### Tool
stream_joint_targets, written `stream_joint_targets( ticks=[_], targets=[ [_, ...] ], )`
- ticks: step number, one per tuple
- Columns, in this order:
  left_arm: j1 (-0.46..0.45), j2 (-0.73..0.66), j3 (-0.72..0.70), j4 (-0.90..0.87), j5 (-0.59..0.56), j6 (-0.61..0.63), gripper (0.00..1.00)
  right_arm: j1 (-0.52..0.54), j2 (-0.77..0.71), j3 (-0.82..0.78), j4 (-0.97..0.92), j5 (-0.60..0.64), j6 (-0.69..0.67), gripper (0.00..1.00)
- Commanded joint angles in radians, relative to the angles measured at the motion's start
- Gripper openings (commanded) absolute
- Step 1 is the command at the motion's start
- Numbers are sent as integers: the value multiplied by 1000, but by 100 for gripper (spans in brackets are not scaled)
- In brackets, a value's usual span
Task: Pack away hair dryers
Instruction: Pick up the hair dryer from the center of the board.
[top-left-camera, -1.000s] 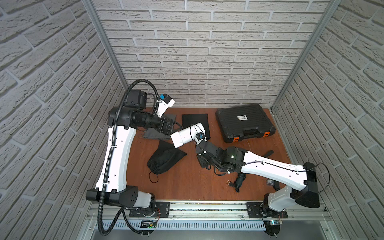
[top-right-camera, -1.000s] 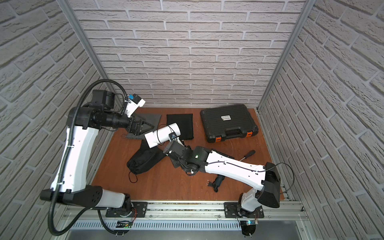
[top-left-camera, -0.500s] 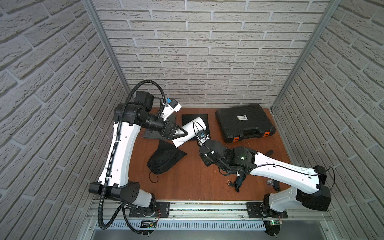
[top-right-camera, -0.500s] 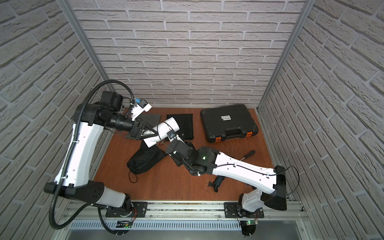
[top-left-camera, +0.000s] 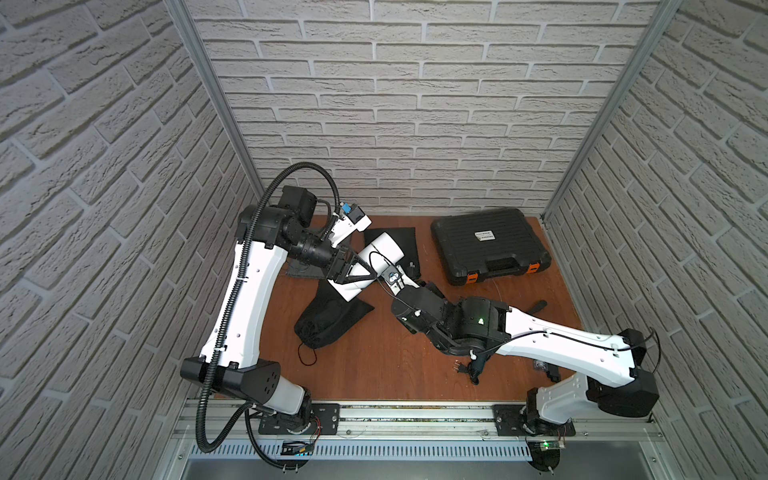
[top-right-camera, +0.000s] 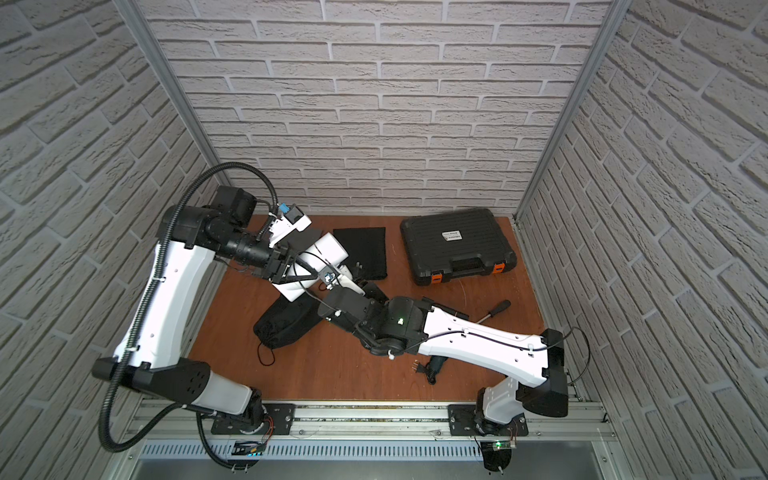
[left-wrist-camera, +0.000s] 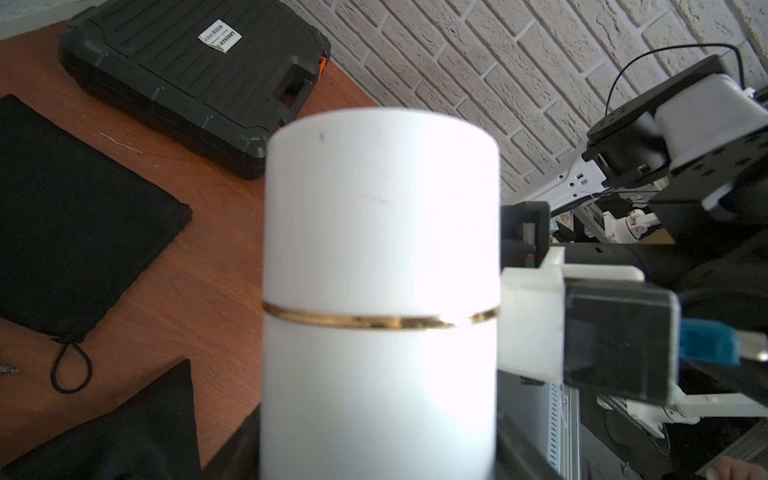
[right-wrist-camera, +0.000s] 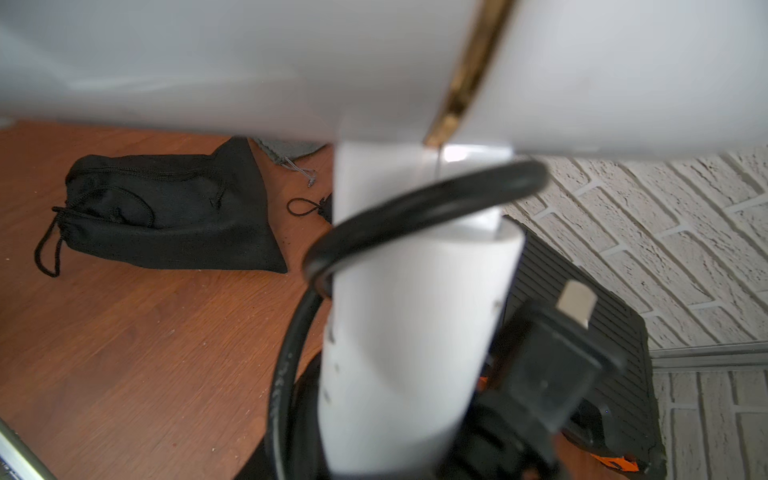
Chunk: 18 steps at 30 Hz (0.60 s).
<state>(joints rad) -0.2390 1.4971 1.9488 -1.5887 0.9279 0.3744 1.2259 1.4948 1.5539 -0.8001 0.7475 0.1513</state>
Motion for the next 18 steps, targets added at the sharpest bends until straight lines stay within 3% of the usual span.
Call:
stream_joint_targets(
  ticks=[1, 3, 9, 15, 18],
  targets=[
    [-25, -13, -36, -70, 37, 31, 70, 25, -20, 32, 194, 82, -70, 2],
    [-32, -18, -47, -81, 34, 46, 83, 25, -32, 18, 230, 95, -85, 2],
    [-40, -16, -56, -91, 21, 55, 85, 26, -50, 16, 290, 92, -127, 2],
    [-41, -16, -57, -93, 20, 65, 59, 27, -52, 14, 286, 103, -122, 2],
    [-41, -17, -54, -100, 14, 73, 35, 27, -64, 3, 290, 132, -94, 3]
  ],
)
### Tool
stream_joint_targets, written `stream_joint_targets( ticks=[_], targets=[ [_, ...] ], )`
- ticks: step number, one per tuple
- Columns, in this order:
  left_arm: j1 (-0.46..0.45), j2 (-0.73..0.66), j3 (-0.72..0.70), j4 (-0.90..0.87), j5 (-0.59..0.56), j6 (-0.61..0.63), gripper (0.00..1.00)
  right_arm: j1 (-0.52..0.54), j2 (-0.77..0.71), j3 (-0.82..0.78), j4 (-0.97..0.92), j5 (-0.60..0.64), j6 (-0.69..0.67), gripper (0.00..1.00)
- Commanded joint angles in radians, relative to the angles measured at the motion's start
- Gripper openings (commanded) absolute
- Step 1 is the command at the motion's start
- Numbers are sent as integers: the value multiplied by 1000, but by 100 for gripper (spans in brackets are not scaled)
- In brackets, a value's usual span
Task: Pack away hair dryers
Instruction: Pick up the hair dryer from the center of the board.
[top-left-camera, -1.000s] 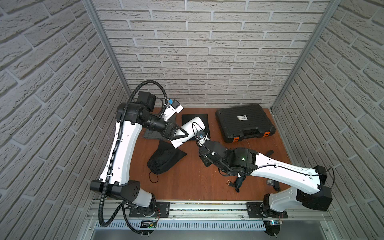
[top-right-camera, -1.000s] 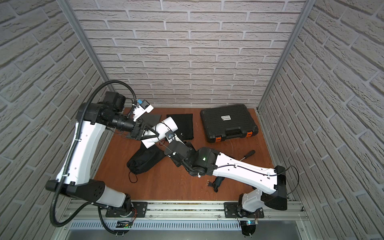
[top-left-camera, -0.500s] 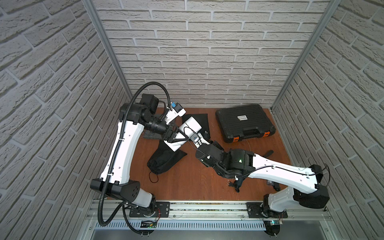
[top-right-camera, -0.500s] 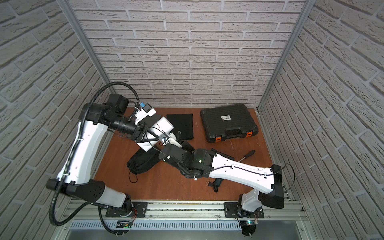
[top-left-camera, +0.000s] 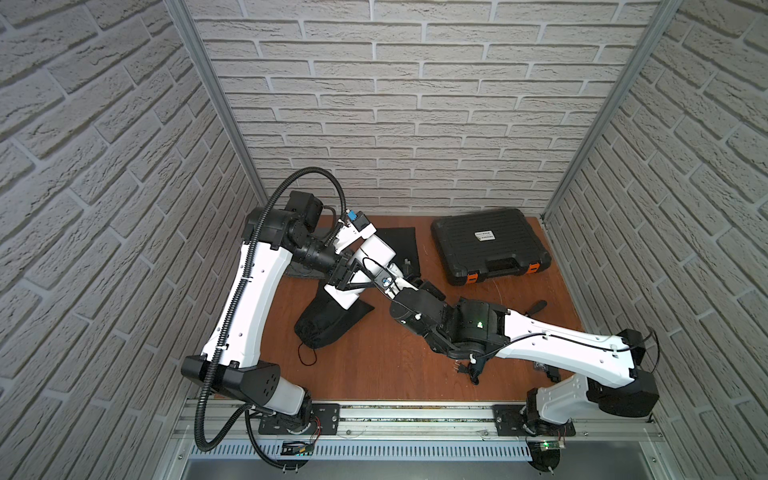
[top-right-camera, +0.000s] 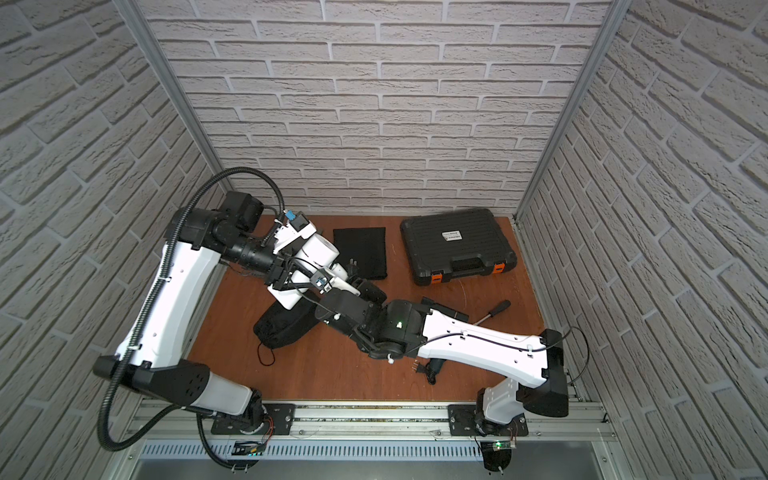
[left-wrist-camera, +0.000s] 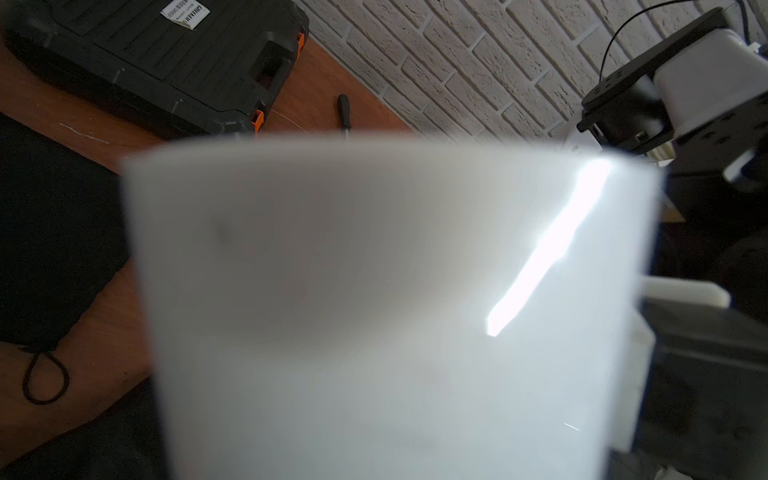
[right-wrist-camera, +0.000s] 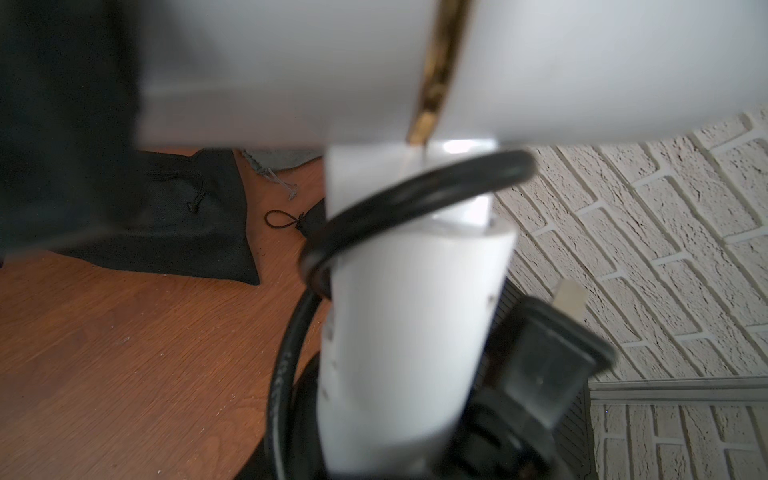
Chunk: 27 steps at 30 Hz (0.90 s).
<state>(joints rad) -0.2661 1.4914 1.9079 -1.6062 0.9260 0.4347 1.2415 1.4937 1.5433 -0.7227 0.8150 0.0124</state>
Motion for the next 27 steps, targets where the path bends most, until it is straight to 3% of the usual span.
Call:
stream_joint_targets(
  ticks=[1, 4, 14, 21, 24, 27],
  targets=[
    [-16, -12, -13, -87, 18, 17, 27, 12, -69, 8, 217, 76, 59, 3],
    [-15, -28, -32, -67, 23, 7, 0, 9, -98, -11, 237, 68, 104, 3],
    [-8, -86, -122, 133, -57, -146, 0, 8, -170, -64, 424, -257, 278, 3],
    [-5, -75, -107, 216, -73, -209, 0, 8, -128, -11, 488, -508, 360, 3],
    [-4, -53, -41, 165, -72, -159, 0, 9, -103, 46, 419, -537, 377, 9],
    [-5, -38, 26, 56, -73, -81, 0, 6, -114, 53, 321, -485, 388, 20]
  ],
)
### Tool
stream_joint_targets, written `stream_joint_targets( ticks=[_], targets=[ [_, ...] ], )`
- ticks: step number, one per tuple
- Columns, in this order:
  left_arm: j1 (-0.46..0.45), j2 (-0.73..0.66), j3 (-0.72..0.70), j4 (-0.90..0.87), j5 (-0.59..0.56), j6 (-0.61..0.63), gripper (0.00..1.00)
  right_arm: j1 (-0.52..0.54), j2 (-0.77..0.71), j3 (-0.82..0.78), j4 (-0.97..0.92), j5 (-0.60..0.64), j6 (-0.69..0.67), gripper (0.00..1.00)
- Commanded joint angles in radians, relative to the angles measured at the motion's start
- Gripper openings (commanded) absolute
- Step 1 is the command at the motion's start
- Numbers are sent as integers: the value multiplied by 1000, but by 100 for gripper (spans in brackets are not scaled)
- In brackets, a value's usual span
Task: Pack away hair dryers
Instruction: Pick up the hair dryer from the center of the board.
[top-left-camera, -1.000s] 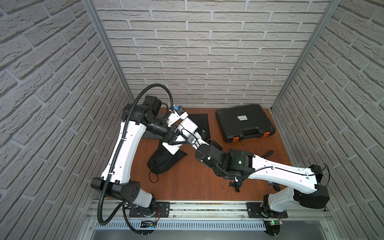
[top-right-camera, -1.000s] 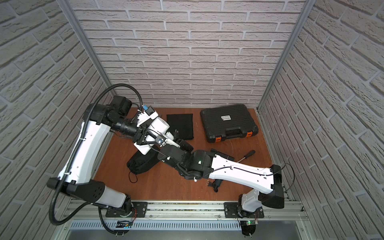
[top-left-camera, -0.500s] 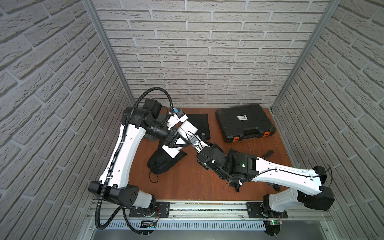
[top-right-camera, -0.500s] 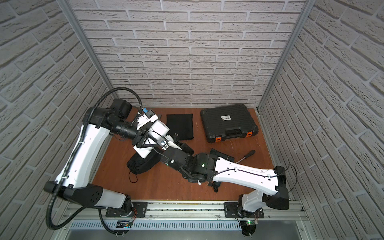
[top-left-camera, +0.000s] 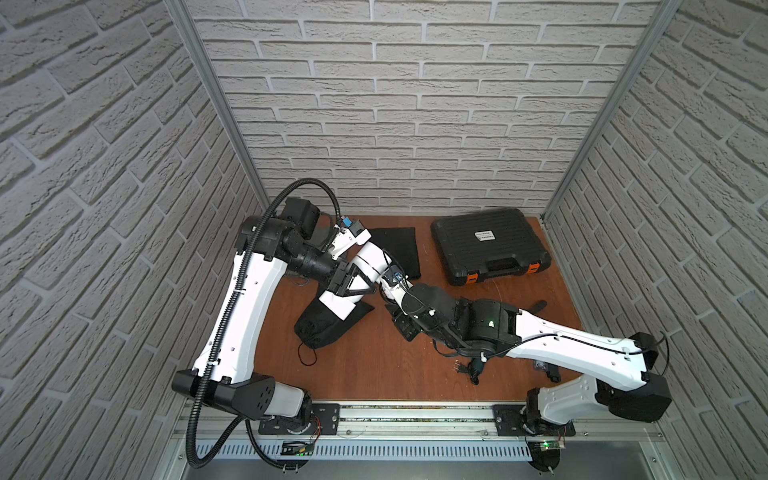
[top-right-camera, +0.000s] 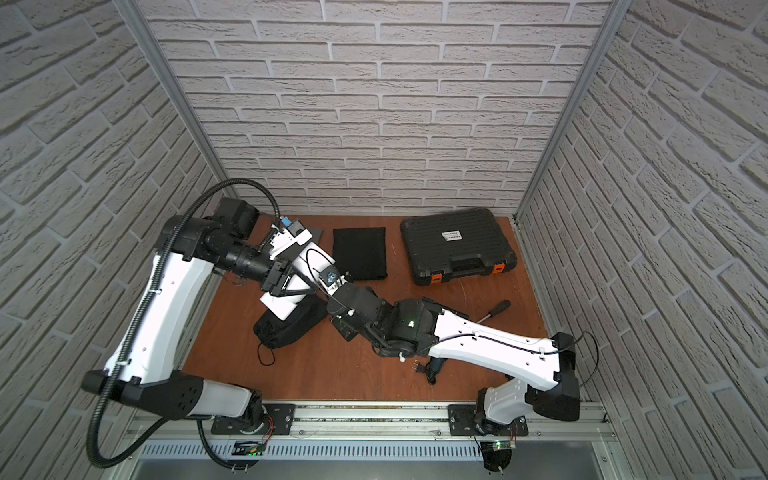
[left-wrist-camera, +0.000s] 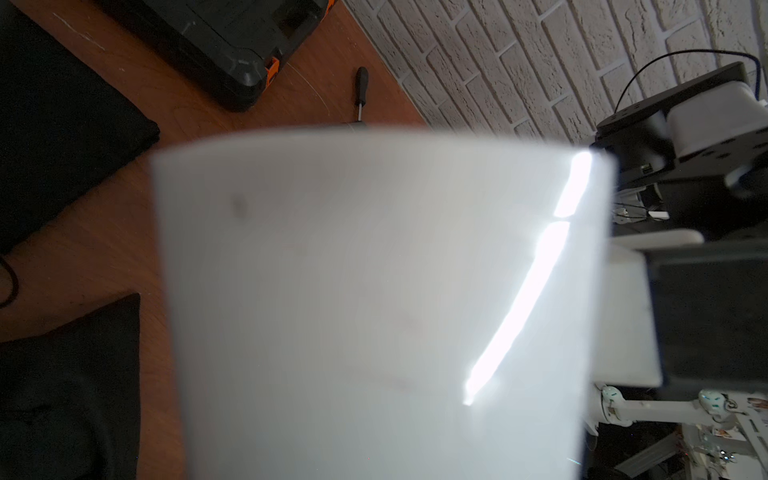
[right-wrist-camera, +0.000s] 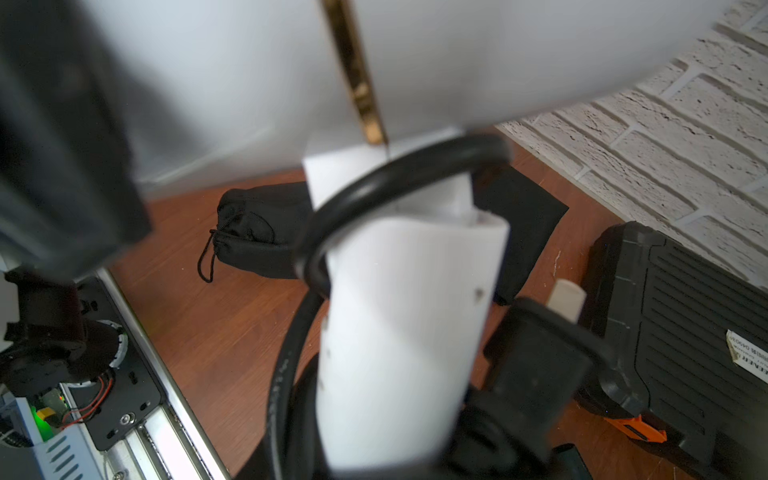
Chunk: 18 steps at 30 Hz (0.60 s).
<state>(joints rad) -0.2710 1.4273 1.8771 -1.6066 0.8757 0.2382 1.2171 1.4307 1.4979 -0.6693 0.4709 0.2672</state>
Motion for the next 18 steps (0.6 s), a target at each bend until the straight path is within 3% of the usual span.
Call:
stream_joint_targets(
  ticks=[1, 4, 12, 18],
  targets=[
    [1, 27, 71, 29, -21, 143, 0, 25, -61, 93, 233, -128, 143, 24],
    [-3, 26, 101, -60, -24, 227, 0, -11, -111, 66, 119, -124, 176, 36],
    [-4, 33, 156, -197, -20, 364, 0, -107, -306, -33, -38, -259, 208, 68],
    [-39, 28, 173, -197, -7, 377, 0, -151, -339, -41, -106, -447, 195, 71]
  ],
)
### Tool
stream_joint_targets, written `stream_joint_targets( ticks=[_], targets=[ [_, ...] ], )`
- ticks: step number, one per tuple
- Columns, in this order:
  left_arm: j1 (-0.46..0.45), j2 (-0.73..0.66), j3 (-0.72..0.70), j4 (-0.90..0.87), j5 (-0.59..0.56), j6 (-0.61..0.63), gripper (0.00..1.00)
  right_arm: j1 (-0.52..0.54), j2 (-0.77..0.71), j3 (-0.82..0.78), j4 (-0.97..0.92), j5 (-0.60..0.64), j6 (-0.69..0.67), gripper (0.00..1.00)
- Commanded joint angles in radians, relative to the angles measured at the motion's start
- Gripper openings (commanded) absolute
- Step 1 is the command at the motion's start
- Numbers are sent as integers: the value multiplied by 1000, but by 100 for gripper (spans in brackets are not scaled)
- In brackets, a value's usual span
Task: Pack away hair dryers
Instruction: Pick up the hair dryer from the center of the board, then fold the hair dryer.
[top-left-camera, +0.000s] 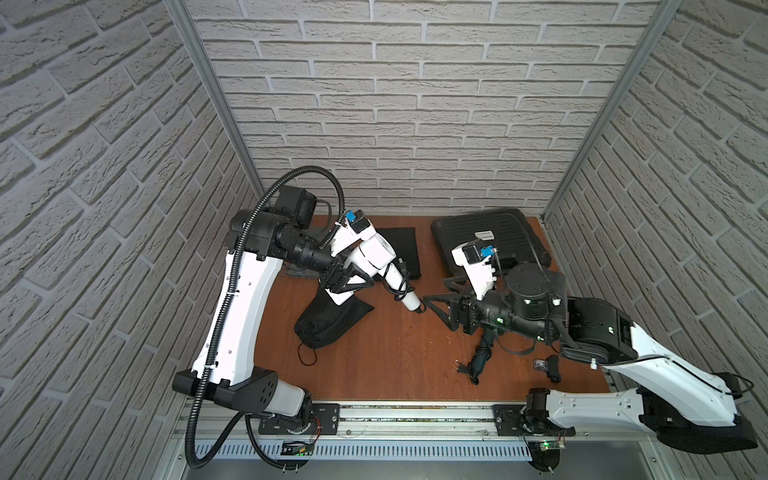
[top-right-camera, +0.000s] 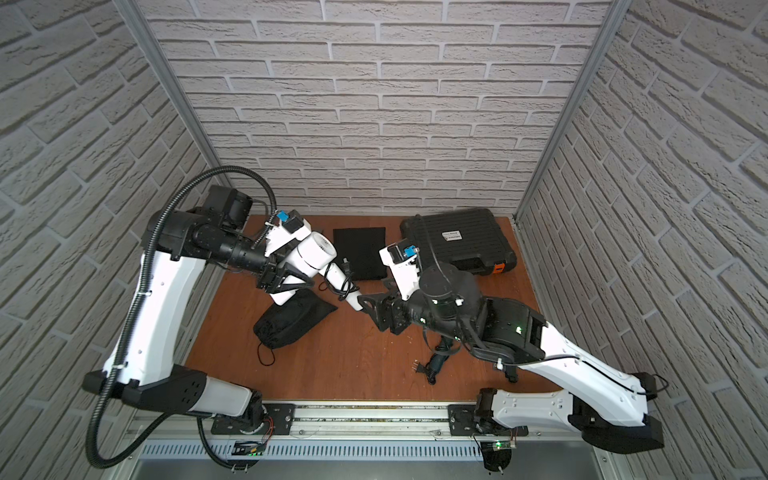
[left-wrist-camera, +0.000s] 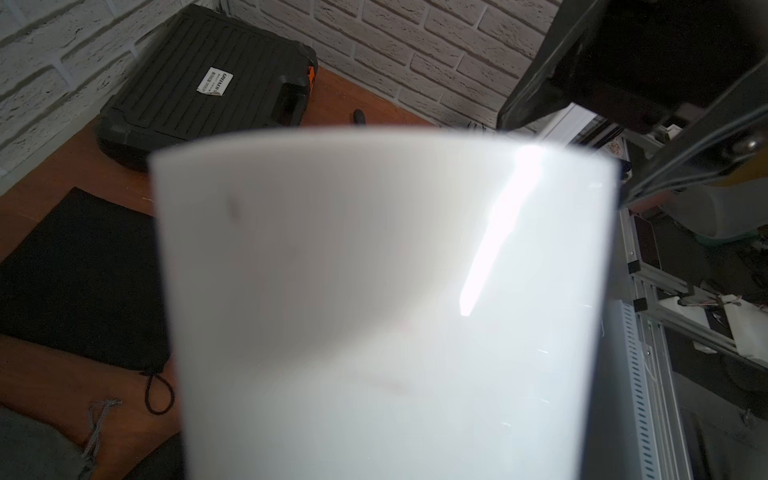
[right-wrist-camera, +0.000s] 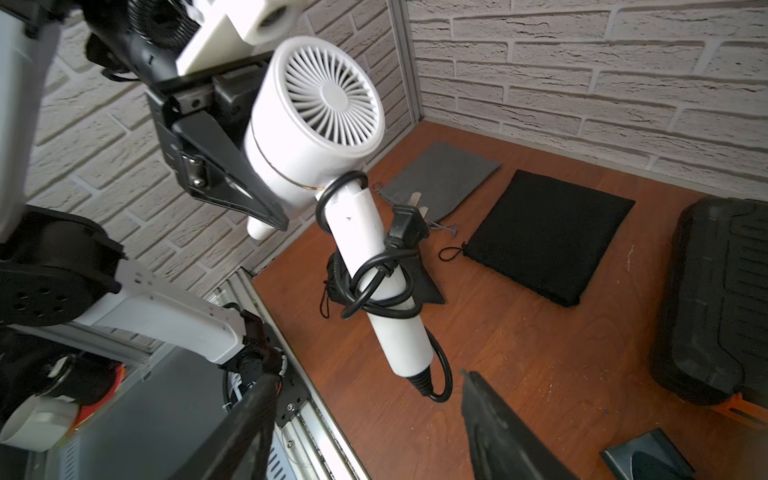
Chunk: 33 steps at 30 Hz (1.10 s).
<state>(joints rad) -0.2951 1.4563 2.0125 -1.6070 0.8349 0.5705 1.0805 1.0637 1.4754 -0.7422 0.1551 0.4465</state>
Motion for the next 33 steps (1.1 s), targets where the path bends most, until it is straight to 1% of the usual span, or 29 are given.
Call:
stream_joint_targets(
  ticks=[1, 4, 7, 9, 12, 18, 22, 29, 33],
  targets=[
    [-18, 0, 40, -197, 39, 45, 0, -19, 29, -22, -34, -161, 10, 71],
    [-39, -2, 33, -197, 52, 49, 0, -37, 24, -47, -29, -195, -6, 70],
    [-72, -1, 22, -197, 63, 50, 0, -77, 16, -68, 4, -267, -27, 66],
    [-89, -1, 20, -197, 76, 46, 0, -94, 11, -65, -14, -239, -39, 63],
    [-99, -4, 24, -197, 103, 40, 0, -129, 2, -80, -13, -265, -51, 60],
    [-105, -11, 28, -198, 133, 34, 0, -147, 22, -94, -6, -335, -53, 55],
    [-107, -12, 41, -197, 142, 33, 0, -151, 28, -112, 19, -380, -54, 55],
    [-106, -14, 48, -198, 176, 29, 0, -162, 45, -129, 50, -384, -61, 47],
    [-105, -18, 47, -199, 189, 26, 0, -170, 48, -143, 112, -430, -54, 43]
  ],
)
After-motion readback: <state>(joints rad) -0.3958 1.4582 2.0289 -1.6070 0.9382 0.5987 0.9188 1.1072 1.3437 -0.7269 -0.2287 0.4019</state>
